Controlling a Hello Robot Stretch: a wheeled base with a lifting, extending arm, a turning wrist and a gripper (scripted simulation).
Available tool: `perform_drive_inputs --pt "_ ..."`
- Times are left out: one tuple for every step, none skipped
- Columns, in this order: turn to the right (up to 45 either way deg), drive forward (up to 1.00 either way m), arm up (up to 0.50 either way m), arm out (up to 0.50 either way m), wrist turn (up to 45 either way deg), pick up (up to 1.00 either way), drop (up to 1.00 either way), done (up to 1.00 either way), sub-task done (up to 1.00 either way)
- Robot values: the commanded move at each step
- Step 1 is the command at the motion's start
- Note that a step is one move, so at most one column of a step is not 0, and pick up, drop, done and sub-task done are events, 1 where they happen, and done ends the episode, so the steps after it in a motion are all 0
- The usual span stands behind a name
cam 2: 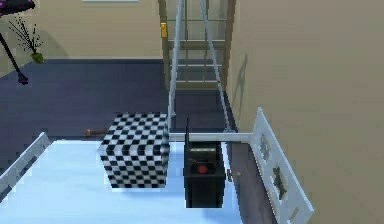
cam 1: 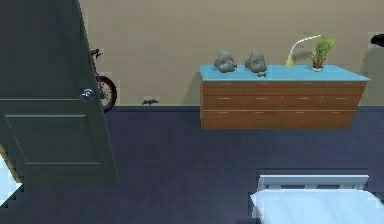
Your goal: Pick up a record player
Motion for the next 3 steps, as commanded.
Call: perform_drive_inputs --pt "0.0 0.00 0.50 0.00 0.0 0.00 0.00 0.00 0.00" --pt "0.0 0.00 0.26 0.00 0.0 0.00 0.00 0.00 0.00" --pt "0.0 0.00 0.00 0.30 0.0 0.00 0.00 0.00 0.00"
